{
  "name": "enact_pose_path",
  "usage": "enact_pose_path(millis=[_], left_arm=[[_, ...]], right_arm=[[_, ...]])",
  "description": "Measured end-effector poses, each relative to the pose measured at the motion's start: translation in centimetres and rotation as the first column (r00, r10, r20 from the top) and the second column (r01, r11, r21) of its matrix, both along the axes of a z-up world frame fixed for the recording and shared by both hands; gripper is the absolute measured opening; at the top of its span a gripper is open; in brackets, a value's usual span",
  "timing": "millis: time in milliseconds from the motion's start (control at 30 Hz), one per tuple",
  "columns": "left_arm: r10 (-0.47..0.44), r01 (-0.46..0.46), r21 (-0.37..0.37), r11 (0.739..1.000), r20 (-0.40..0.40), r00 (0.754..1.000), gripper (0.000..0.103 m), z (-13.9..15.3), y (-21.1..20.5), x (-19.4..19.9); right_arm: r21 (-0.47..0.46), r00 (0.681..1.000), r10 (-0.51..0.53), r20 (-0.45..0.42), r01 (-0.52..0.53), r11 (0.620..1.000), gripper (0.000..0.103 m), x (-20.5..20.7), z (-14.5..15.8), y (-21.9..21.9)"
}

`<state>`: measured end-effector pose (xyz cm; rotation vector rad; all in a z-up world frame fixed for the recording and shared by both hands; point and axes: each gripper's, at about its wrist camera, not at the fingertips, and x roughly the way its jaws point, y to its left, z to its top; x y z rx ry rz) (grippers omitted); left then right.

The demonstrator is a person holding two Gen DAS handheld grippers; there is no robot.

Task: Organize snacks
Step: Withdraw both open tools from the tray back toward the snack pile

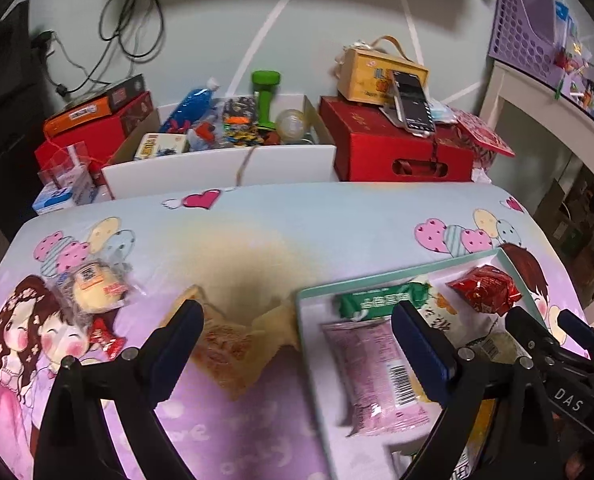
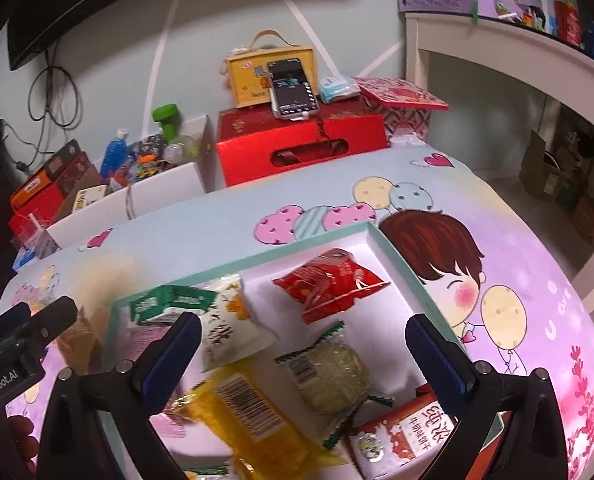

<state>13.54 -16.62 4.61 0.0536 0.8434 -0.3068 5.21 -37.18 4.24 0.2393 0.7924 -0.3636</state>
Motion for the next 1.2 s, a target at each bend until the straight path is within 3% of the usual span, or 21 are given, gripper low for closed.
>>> enact_pose_path(millis=[267, 467, 667, 833, 1000, 1200], left_arm=[[0.084, -0.084, -0.003, 0.996, 0.001, 0.996, 0.095, 0.1, 5.3, -0.5], [0.193, -0.193, 0.0, 0.981, -0.006, 0.981, 0.095, 0.2, 10.7, -0.3], [0.314, -0.315, -0.04, 0.948, -0.026, 0.949, 0.095, 0.6, 17.2, -0.6], [0.422, -0.425, -0.083, 0.902, -0.045, 0.905, 0.095, 0.8, 22.4, -1.5], [0.481, -0.483, -0.062, 0.873, -0.05, 0.875, 0.095, 0.5, 25.6, -2.1], [0.509, -0.516, -0.093, 0.851, -0.093, 0.856, 0.095, -0.6, 28.1, -2.0]], right_arm=[[0.038, 0.996, 0.061, 0.063, -0.063, 0.997, 0.103, 0.0, 1.3, 3.0], [0.085, 0.982, 0.17, 0.082, -0.177, 0.981, 0.103, 1.0, 1.4, 6.9], [0.104, 0.95, 0.3, 0.081, -0.308, 0.946, 0.103, 2.0, 1.0, 12.3], [0.147, 0.919, 0.385, 0.09, -0.394, 0.907, 0.103, 2.6, 0.4, 16.0], [0.161, 0.878, 0.471, 0.089, -0.479, 0.863, 0.103, 3.1, -0.4, 19.8], [0.163, 0.844, 0.533, 0.068, -0.536, 0.828, 0.103, 3.8, -1.7, 23.0]])
